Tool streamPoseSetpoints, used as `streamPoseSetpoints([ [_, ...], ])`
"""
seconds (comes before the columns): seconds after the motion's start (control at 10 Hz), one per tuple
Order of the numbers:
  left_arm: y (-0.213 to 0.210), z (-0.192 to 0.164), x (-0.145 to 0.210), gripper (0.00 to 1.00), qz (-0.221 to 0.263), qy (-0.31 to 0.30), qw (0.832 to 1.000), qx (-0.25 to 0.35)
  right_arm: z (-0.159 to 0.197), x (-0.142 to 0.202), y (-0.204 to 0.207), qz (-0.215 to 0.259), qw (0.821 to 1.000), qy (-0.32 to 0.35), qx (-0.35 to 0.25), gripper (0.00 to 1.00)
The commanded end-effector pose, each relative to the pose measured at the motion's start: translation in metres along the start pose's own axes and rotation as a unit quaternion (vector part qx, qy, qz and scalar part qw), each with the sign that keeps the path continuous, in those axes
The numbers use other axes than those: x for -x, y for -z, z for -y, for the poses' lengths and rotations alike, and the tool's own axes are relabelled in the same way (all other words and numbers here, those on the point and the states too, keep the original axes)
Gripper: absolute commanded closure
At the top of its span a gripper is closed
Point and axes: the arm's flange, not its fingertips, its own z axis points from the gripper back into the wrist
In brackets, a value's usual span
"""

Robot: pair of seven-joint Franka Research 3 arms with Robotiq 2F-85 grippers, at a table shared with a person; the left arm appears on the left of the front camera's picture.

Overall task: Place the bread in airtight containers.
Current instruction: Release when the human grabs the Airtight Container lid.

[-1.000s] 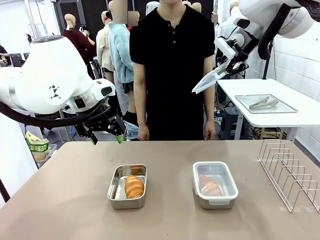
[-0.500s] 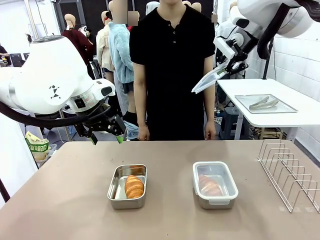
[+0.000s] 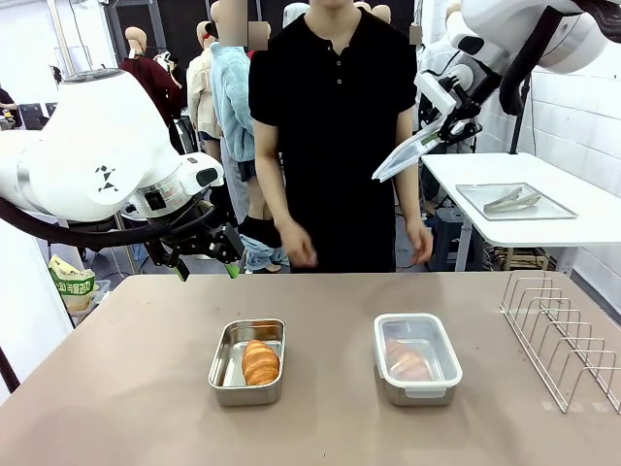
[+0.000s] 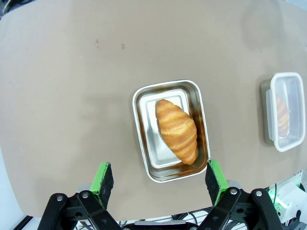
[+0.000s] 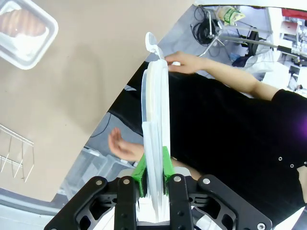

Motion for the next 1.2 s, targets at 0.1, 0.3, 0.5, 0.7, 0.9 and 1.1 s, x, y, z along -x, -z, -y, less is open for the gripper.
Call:
streamPoseSetpoints([
  [0.1, -0.0007, -0.0009, -0.0007, 0.0, 0.002, 0.0, 1.0, -0.003, -0.0013, -0.0006, -0.0013, 0.0, 1.0, -0.002, 0.005, 1.0],
  [0.3, -0.0007, -0.0009, -0.0007, 0.0, 0.002, 0.0, 1.0, -0.003, -0.0013, -0.0006, -0.0013, 0.0, 1.0, -0.002, 0.005, 1.0],
  [0.5, -0.0007, -0.0009, -0.0007, 0.0, 0.002, 0.0, 1.0, -0.003, -0.0013, -0.0006, -0.0013, 0.0, 1.0, -0.002, 0.005, 1.0],
  [0.7, -0.0007, -0.0009, -0.0007, 0.0, 0.002, 0.0, 1.0, -0.003, -0.0013, -0.0006, -0.0013, 0.0, 1.0, -0.002, 0.005, 1.0],
  [0.9, -0.0007, -0.0009, -0.0007, 0.0, 0.002, 0.0, 1.0, -0.003, -0.0013, -0.0006, -0.0013, 0.0, 1.0, -0.002, 0.005, 1.0],
  [1.1, -0.0007, -0.0009, -0.0007, 0.0, 0.002, 0.0, 1.0, -0.003, -0.0013, -0.0006, -0.0013, 0.0, 1.0, -0.002, 0.005, 1.0],
])
